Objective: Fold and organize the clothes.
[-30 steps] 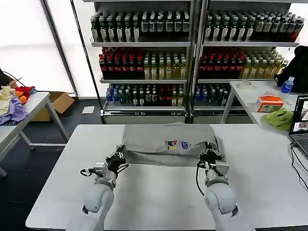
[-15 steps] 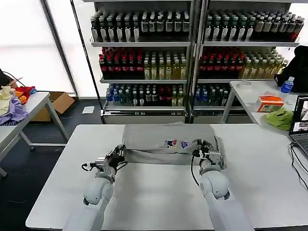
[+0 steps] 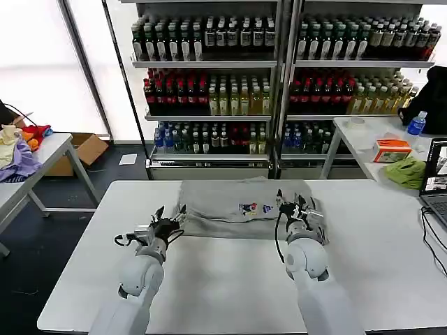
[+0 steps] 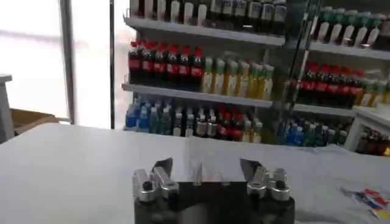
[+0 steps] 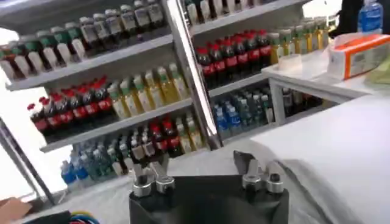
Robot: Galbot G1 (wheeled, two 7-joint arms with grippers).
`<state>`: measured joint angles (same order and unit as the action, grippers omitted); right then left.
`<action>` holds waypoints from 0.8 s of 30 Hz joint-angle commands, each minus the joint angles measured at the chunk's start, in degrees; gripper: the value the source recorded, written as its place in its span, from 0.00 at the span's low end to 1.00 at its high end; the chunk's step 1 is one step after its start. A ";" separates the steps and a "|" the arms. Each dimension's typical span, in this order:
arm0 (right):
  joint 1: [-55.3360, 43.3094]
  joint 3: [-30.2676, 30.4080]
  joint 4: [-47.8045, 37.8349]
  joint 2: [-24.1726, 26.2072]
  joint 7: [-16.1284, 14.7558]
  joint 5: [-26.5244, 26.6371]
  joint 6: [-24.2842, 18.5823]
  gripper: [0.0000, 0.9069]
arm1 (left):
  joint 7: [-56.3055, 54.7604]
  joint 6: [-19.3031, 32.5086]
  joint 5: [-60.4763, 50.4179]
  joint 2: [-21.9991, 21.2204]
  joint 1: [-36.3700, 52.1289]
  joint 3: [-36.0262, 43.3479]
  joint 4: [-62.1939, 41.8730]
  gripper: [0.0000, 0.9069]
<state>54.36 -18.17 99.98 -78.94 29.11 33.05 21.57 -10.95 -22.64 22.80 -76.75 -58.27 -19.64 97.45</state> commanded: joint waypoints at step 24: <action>10.68 -2.39 3.89 6.76 4.22 -4.17 9.55 1.00 | 0.57 -2.14 -7.48 0.67 -4.57 0.69 -1.27 1.00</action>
<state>63.87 -20.37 104.13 -72.86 32.87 29.96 29.23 -10.51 -24.59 17.06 -76.18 -62.56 -19.25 97.84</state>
